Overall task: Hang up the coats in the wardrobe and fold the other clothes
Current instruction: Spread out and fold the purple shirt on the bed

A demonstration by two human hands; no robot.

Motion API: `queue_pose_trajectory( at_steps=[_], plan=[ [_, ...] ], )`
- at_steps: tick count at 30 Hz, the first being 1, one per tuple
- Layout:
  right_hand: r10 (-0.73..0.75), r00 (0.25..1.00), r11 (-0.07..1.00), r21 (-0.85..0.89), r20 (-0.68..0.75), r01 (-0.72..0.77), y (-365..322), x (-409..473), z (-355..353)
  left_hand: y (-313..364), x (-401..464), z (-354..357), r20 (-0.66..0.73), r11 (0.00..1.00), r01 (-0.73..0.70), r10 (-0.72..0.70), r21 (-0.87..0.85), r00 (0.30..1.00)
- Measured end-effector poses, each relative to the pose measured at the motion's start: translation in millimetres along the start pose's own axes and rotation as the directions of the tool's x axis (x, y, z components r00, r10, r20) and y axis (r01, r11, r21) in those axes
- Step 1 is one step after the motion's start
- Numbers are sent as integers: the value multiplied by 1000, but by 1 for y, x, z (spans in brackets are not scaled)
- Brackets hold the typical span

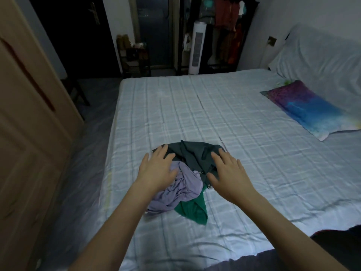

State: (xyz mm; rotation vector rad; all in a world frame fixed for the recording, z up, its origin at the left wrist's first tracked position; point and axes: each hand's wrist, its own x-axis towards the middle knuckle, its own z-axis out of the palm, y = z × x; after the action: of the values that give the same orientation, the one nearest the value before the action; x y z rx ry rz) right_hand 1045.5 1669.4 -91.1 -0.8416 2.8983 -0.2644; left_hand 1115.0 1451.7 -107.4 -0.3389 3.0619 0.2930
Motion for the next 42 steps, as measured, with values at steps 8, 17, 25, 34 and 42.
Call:
queue_pose_trajectory(
  at_steps=[8,17,25,34,42],
  plan=[
    [-117,986,993,38,120,113,22,83,49,-38,47,46,89,988,144,-139,-53,986],
    [-344,884,939,113,317,324,41,172,148,-62,66,137,275,931,360,-331,-60,903],
    [-535,678,844,345,504,409,43,201,267,-77,64,257,517,888,459,-377,-36,769],
    [-446,548,794,31,708,607,60,219,337,-78,15,313,542,857,485,-495,175,679],
    [-610,569,778,281,552,562,60,214,303,-63,8,284,584,786,580,-372,-215,721]
  ],
)
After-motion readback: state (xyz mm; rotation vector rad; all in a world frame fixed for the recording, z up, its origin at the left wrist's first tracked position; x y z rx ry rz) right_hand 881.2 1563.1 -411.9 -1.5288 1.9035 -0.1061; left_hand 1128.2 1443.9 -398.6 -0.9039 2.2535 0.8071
